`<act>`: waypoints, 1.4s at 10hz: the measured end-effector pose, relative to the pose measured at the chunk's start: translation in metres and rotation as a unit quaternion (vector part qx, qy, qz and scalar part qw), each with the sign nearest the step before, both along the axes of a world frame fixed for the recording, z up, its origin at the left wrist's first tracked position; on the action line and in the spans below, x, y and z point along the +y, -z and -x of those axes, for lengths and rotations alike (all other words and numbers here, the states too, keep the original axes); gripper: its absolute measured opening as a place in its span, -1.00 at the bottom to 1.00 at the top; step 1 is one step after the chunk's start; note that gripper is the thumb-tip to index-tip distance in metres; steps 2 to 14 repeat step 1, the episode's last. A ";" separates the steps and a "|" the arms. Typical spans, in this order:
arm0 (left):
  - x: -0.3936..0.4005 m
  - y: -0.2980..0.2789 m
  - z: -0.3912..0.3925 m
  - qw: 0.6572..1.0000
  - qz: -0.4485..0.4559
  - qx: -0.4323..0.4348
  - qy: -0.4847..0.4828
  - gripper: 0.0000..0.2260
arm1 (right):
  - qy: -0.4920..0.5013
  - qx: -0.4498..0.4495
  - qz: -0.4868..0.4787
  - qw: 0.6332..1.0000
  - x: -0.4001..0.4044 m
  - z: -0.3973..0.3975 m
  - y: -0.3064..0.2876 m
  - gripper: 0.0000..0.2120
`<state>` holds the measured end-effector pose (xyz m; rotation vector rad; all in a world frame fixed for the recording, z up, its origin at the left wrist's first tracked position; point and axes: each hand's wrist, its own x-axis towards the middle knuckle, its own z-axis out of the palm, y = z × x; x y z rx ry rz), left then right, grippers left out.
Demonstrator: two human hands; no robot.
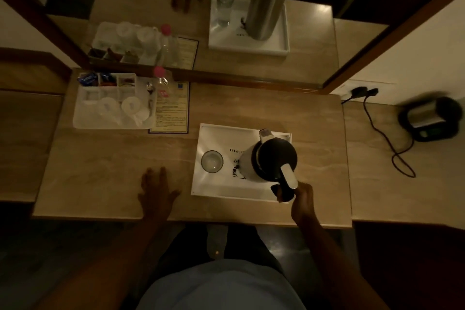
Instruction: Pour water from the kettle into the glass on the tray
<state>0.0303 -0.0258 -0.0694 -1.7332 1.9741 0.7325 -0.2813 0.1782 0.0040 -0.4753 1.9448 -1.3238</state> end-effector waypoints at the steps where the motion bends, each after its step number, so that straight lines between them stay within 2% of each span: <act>1: -0.001 -0.008 0.004 0.999 0.002 0.019 -0.027 -0.18 | -0.063 0.166 0.044 0.983 0.001 0.028 -0.022 -0.68; 14: -0.001 -0.008 0.004 0.999 0.002 0.019 -0.027 -0.18 | -0.063 0.166 0.044 0.983 0.001 0.028 -0.022 -0.68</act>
